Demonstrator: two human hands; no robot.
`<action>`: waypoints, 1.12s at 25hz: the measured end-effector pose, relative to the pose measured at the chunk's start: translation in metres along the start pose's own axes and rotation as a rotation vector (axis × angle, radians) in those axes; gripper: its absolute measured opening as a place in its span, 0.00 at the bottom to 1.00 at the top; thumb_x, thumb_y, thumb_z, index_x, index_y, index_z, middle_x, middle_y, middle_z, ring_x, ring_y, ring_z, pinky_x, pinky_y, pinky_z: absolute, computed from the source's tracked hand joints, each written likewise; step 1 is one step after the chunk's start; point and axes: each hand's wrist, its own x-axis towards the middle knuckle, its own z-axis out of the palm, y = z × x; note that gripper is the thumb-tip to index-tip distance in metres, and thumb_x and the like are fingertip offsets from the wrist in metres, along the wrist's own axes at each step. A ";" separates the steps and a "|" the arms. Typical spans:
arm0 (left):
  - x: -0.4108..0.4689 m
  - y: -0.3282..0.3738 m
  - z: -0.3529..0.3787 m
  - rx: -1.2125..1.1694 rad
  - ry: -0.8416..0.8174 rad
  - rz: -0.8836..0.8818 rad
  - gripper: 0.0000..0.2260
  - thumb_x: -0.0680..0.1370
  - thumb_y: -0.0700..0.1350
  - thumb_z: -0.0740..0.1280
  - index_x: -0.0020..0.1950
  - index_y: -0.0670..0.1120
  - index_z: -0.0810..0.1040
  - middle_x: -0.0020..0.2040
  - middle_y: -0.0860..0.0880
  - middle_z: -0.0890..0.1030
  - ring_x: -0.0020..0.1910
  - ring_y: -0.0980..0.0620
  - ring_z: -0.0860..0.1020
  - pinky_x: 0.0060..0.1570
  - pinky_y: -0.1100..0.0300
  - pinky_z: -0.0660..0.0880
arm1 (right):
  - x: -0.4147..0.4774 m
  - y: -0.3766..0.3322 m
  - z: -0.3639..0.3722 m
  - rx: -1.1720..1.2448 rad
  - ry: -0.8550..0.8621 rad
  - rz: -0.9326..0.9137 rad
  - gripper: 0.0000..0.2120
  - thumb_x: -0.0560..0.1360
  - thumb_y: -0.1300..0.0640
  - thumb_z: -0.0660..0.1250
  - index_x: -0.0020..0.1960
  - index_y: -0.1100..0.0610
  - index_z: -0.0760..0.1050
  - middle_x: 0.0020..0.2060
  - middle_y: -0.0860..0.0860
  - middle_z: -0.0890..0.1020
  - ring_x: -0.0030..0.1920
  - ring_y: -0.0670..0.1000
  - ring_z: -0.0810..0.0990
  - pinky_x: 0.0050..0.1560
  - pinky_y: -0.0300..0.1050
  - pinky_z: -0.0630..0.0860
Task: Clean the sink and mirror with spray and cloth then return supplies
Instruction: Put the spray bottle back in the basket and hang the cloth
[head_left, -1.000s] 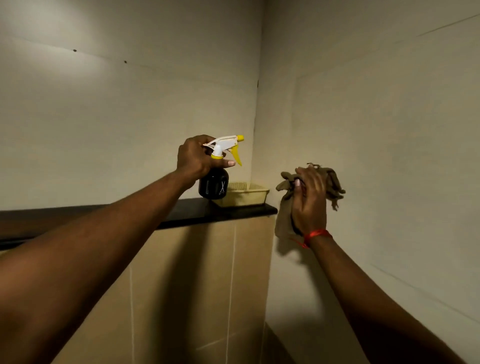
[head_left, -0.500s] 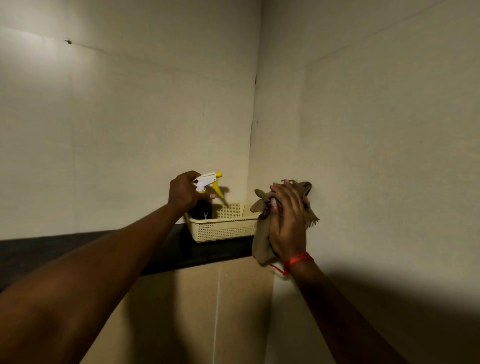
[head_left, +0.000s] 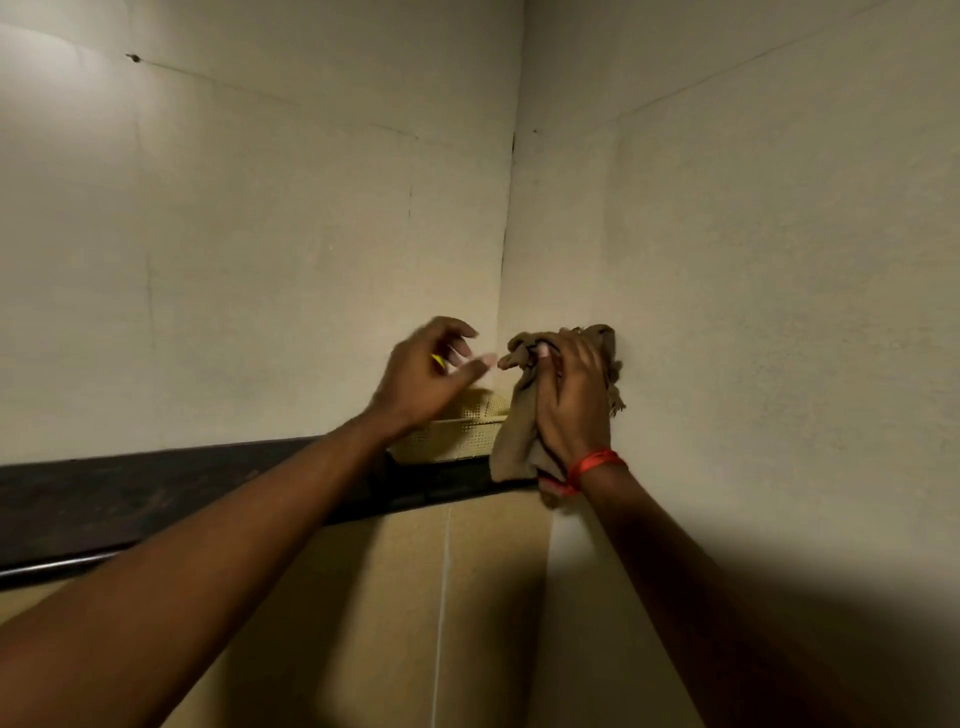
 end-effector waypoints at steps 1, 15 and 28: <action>-0.013 0.020 0.006 -0.156 -0.197 -0.124 0.30 0.70 0.62 0.75 0.67 0.49 0.75 0.58 0.50 0.82 0.57 0.53 0.81 0.55 0.56 0.81 | 0.004 -0.009 -0.006 -0.003 0.033 -0.007 0.15 0.84 0.53 0.57 0.60 0.59 0.79 0.59 0.56 0.81 0.66 0.56 0.75 0.70 0.55 0.70; -0.127 0.125 -0.130 -0.544 -0.797 -0.475 0.11 0.78 0.38 0.70 0.59 0.45 0.80 0.53 0.45 0.85 0.54 0.48 0.83 0.56 0.54 0.80 | -0.098 -0.149 -0.160 0.666 -0.648 0.785 0.32 0.67 0.54 0.80 0.67 0.64 0.75 0.59 0.60 0.84 0.57 0.56 0.85 0.58 0.48 0.82; -0.157 0.216 -0.181 -0.108 -0.937 0.188 0.19 0.68 0.23 0.68 0.30 0.47 0.77 0.47 0.49 0.79 0.49 0.53 0.78 0.56 0.50 0.78 | -0.148 -0.244 -0.175 0.968 -0.526 0.507 0.16 0.65 0.52 0.81 0.48 0.57 0.80 0.51 0.57 0.83 0.49 0.50 0.83 0.56 0.44 0.81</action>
